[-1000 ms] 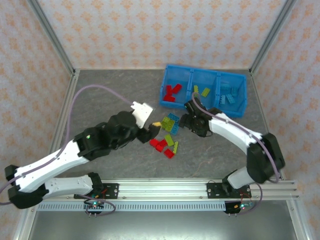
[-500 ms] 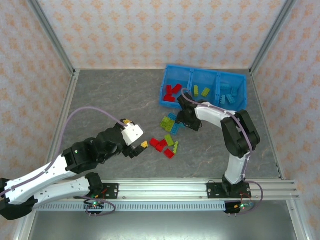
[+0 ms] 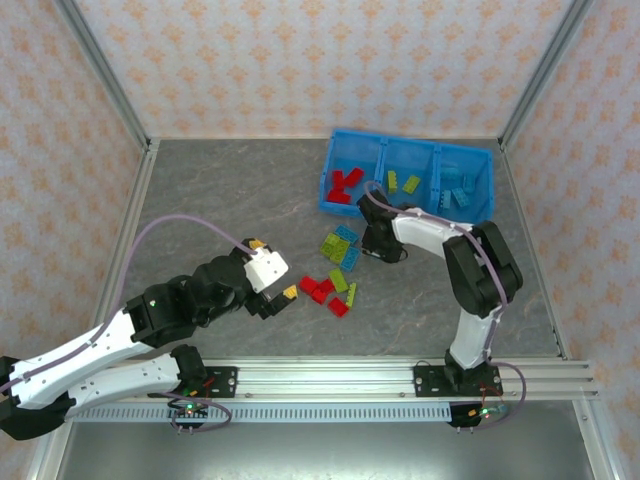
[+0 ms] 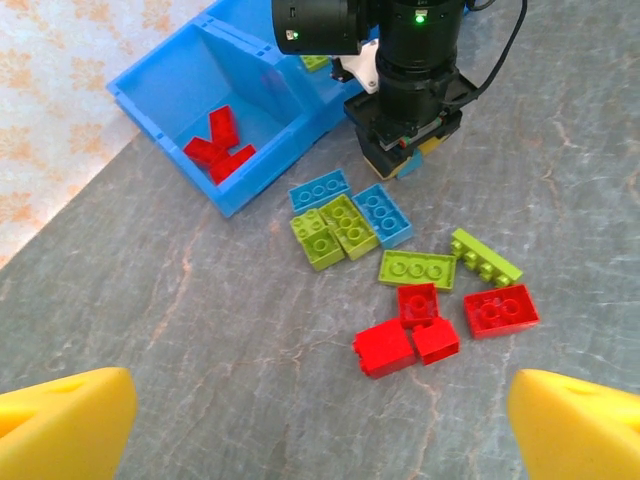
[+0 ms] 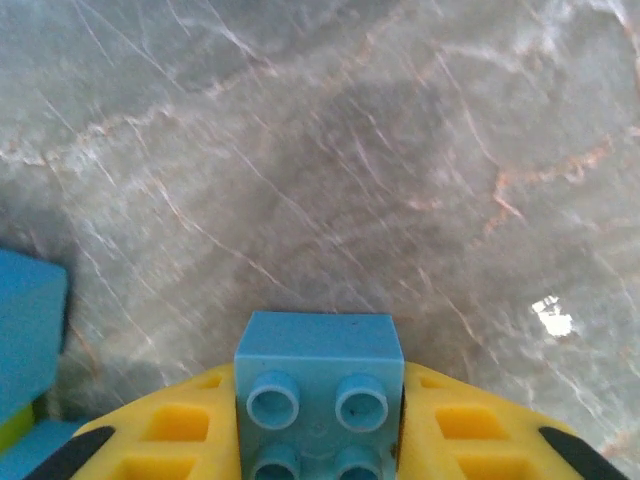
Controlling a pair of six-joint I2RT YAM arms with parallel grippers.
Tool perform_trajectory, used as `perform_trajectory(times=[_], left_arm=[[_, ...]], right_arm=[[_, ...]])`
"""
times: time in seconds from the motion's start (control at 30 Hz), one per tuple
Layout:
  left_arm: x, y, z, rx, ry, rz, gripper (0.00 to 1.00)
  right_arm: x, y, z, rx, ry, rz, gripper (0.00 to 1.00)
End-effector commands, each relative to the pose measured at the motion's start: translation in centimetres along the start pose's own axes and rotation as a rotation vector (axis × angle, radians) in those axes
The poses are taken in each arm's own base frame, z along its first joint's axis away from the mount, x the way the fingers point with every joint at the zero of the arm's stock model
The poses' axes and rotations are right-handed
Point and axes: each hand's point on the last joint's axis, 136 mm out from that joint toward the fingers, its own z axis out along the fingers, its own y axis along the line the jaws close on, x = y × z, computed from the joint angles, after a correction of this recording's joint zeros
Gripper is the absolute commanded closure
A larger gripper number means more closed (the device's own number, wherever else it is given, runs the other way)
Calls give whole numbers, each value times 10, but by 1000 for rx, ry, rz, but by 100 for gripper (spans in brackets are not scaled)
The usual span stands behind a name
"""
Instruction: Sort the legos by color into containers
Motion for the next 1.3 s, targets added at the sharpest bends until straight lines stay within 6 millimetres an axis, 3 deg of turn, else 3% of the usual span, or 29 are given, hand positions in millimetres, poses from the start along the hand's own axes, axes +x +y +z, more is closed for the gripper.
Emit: perform_trajectory(times=[0.0, 0.13, 0.23, 0.33, 0.43, 0.53, 0.67, 0.8, 0.87, 0.97, 1.1, 1.17, 1.27], left_arm=[[-17, -13, -7, 92, -78, -82, 3], [-28, -26, -8, 173, -141, -164, 0], [-43, -32, -9, 222, -220, -255, 0], [-53, -37, -8, 266, -283, -360, 0], [-51, -34, -4, 247, -258, -425, 0], [-36, -21, 2, 153, -176, -440, 0], [-20, -4, 4, 44, -114, -483, 0], [7, 32, -2, -200, 22, -558, 0], [21, 46, -5, -319, 88, -587, 0], [28, 47, 2, -366, 145, -619, 0], [25, 32, 25, -310, 147, -645, 2], [24, 27, 35, -301, 141, -686, 2], [28, 24, 46, -309, 168, -689, 2]], right_arm=[[3, -11, -25, -24, -61, 12, 72], [0, -29, -67, -75, -178, 38, 76], [-13, -47, -103, -112, -281, 104, 76], [-43, -78, -138, -132, -399, 214, 76], [-82, -112, -163, -160, -464, 346, 76], [-123, -132, -158, -125, -448, 392, 77], [-176, -137, -121, -102, -340, 420, 75], [-221, -152, -103, -79, -327, 463, 65], [-234, -151, -104, -68, -319, 451, 52], [-238, -145, -115, -73, -285, 435, 41], [-217, -137, -154, -143, -338, 443, 34], [-192, -130, -172, -166, -356, 422, 31], [-139, -98, -191, -214, -359, 287, 28]])
